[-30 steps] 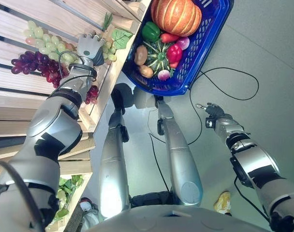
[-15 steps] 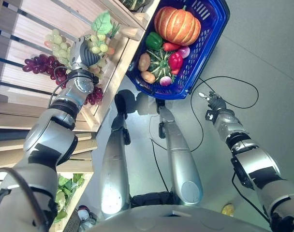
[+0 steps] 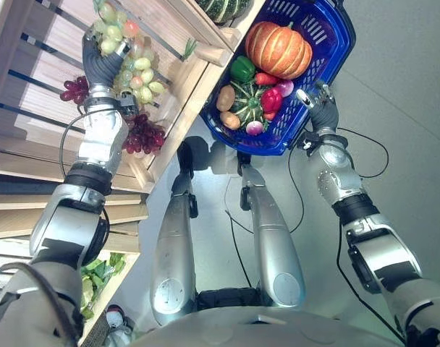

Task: Pick up fruits and vegetables into the basket

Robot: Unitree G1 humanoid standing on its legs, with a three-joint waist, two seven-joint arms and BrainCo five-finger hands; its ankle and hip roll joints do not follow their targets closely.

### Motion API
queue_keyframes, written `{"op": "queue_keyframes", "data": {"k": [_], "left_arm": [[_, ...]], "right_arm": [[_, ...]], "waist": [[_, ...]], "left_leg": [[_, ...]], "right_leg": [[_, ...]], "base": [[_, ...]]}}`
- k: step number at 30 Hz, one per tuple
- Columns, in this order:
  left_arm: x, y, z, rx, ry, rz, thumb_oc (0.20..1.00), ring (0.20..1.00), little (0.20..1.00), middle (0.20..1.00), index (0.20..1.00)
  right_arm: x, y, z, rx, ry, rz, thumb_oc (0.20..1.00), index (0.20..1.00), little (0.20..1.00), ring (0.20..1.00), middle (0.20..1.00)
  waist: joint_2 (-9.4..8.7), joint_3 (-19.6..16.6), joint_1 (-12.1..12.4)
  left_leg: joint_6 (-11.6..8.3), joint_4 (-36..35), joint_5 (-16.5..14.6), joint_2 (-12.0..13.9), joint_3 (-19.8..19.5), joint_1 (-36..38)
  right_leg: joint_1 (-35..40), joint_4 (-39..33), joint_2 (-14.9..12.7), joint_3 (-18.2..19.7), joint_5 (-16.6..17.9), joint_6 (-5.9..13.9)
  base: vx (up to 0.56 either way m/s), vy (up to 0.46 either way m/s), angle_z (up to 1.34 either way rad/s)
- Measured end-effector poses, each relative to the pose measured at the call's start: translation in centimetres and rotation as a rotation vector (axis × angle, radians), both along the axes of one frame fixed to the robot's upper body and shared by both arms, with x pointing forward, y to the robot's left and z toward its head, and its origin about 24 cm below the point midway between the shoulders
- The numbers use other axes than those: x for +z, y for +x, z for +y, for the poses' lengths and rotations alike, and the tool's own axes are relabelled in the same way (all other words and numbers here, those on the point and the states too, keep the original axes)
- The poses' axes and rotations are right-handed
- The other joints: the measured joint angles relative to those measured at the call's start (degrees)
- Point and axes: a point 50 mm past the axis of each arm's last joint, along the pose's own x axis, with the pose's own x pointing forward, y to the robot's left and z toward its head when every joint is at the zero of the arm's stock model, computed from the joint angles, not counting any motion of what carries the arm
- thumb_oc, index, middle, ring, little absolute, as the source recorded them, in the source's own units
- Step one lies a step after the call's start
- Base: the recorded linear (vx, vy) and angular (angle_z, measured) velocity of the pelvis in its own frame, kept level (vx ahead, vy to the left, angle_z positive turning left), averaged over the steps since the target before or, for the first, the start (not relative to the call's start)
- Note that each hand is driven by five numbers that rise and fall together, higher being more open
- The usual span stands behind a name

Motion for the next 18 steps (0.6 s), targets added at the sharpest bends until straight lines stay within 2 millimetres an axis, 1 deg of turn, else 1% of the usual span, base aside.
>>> {"op": "queue_keyframes", "data": {"k": [4, 8, 10, 14, 16, 17, 18], "left_arm": [[0.9, -0.5, -1.5, -0.126, -0.069, -0.089, 0.2, 0.2, 0.2, 0.2, 0.2], [1.6, -1.0, -3.6, -0.281, -0.107, -0.157, 0.2, 0.2, 0.2, 0.2, 0.2], [2.2, -1.5, -4.6, -0.357, -0.12, -0.195, 0.2, 0.2, 0.2, 0.2, 0.2], [3.3, -2.3, -5.7, -0.448, -0.105, -0.254, 0.2, 0.2, 0.2, 0.2, 0.2], [3.9, -2.7, -6.3, -0.497, -0.101, -0.287, 0.2, 0.2, 0.2, 0.2, 0.2], [4.0, -2.8, -6.5, -0.512, -0.104, -0.293, 0.2, 0.2, 0.2, 0.2, 0.2], [4.4, -3.1, -7.1, -0.551, -0.094, -0.303, 0.2, 0.2, 0.2, 0.2, 0.2]], "right_arm": [[1.9, -0.8, 1.8, 0.073, -0.054, -0.103, 1.0, 1.0, 1.0, 1.0, 1.0], [3.3, -1.3, 4.2, 0.182, -0.13, -0.172, 1.0, 1.0, 1.0, 1.0, 1.0], [3.8, -1.6, 5.2, 0.238, -0.18, -0.195, 1.0, 1.0, 1.0, 1.0, 1.0], [4.6, -1.7, 6.9, 0.336, -0.231, -0.205, 1.0, 1.0, 1.0, 1.0, 1.0], [4.8, -1.9, 7.8, 0.386, -0.271, -0.206, 1.0, 1.0, 1.0, 1.0, 1.0], [4.9, -1.9, 7.9, 0.395, -0.282, -0.205, 1.0, 1.0, 1.0, 1.0, 1.0], [4.9, -1.9, 8.2, 0.418, -0.301, -0.197, 1.0, 1.0, 1.0, 1.0, 1.0]], "waist": [[0.01, 0.0, 0.29], [0.13, 0.07, 0.36], [0.24, 0.14, 0.4], [0.72, 0.41, 0.62], [0.81, 0.44, 0.78], [0.84, 0.46, 0.89], [0.98, 0.54, 1.38]], "left_leg": [[-0.02, -0.43, 0.33, -0.02, -0.01, 0.4], [-0.21, -1.16, 0.73, 0.01, 0.06, 0.59], [-0.33, -1.31, 0.8, 0.06, 0.04, 0.64], [-0.51, -2.27, 1.12, 0.12, 0.2, 1.35], [-0.49, -2.38, 1.13, 0.2, 0.18, 1.48], [-0.43, -2.47, 1.2, 0.2, 0.19, 1.54], [-0.13, -2.72, 1.5, 0.18, 0.2, 1.75]], "right_leg": [[0.23, -0.01, -0.04, -0.02, -0.03, 0.01], [0.04, -0.03, -0.09, -0.03, -0.11, -0.12], [-0.01, 0.0, -0.01, -0.08, -0.19, -0.25], [0.09, 0.06, 0.06, 0.01, -0.33, -0.45], [0.15, 0.14, 0.14, -0.05, -0.4, -0.56], [0.15, 0.14, 0.14, -0.04, -0.4, -0.57], [0.2, 0.19, 0.14, -0.04, -0.39, -0.59]], "base": [[0.0, 0.0, 0.0], [0.0, 0.0, 0.0], [0.0, 0.0, 0.0], [0.0, 0.0, -0.01], [0.0, 0.0, 0.0], [0.0, 0.0, 0.0], [0.0, 0.0, 0.0]]}}
